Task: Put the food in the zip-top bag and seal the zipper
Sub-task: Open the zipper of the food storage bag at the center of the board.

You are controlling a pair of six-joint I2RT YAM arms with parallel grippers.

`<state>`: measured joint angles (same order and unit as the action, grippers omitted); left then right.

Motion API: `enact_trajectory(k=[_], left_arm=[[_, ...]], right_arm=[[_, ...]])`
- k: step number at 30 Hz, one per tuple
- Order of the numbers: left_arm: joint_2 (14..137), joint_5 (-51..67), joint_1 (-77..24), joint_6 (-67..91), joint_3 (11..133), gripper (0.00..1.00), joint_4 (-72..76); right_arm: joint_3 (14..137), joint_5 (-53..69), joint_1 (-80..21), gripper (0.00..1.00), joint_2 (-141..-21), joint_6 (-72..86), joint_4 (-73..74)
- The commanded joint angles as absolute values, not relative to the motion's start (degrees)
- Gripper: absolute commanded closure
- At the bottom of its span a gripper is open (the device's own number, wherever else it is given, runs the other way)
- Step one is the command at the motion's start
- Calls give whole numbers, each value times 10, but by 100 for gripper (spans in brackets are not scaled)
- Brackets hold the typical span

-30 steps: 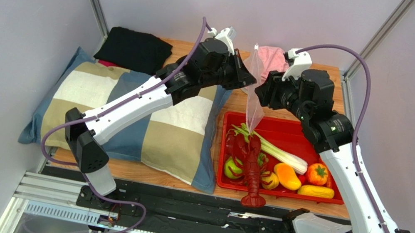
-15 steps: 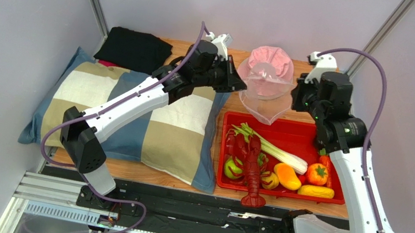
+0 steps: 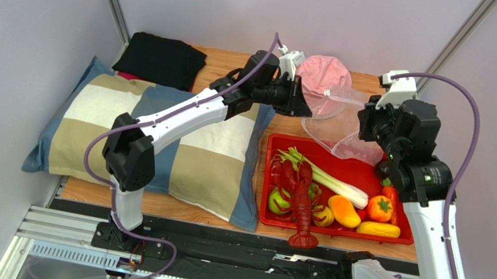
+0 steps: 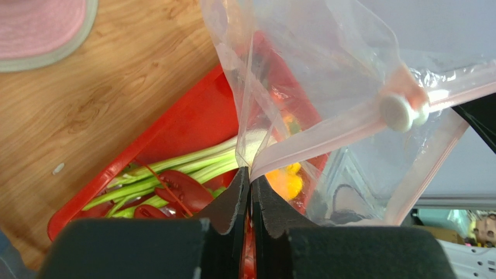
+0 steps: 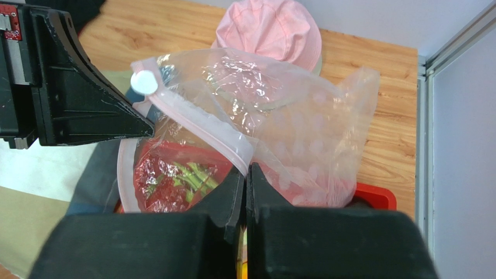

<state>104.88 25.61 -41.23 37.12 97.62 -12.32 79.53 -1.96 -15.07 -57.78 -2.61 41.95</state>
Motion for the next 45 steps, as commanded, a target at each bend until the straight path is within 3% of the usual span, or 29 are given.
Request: enact_trajectory(k=[1,3,8,9,12,15,18,22,24,31,37,41,45], left_arm=[[1052,281,-409,357,985,89,-98],[1051,290,-408,355,968,86,-98],[1005,299,-395,338,890,60,-93],[968,291,-391,335,870,42,-88],[887,263,-380,309,798,23,-91],[813,284,-381,261,717,23,-90],[775,366,-392,164,636,16,-43],[784,414,-403,-60,629,16,-100],[795,401,-405,-62,634,20,-99],[834,318,-431,284,669,26,-113],[852,163,-461,439,699,27,-161],[903,155,-472,534,735,25,-220],[918,171,-479,656,694,25,-172]], right_arm=[[744,-8,-147,100,-595,-59,350],[728,-9,-147,100,-608,-73,334],[721,30,-147,100,-621,-90,319],[721,39,-146,100,-621,-89,319],[727,56,-146,100,-621,-84,324],[727,61,-147,100,-620,-83,330],[724,64,-146,100,-619,-79,333],[730,70,-146,100,-623,-73,341],[736,72,-146,100,-628,-68,346],[748,65,-146,100,-639,-59,343],[754,40,-145,100,-646,-49,338],[758,37,-146,100,-651,-48,330],[763,32,-146,100,-654,-37,333]])
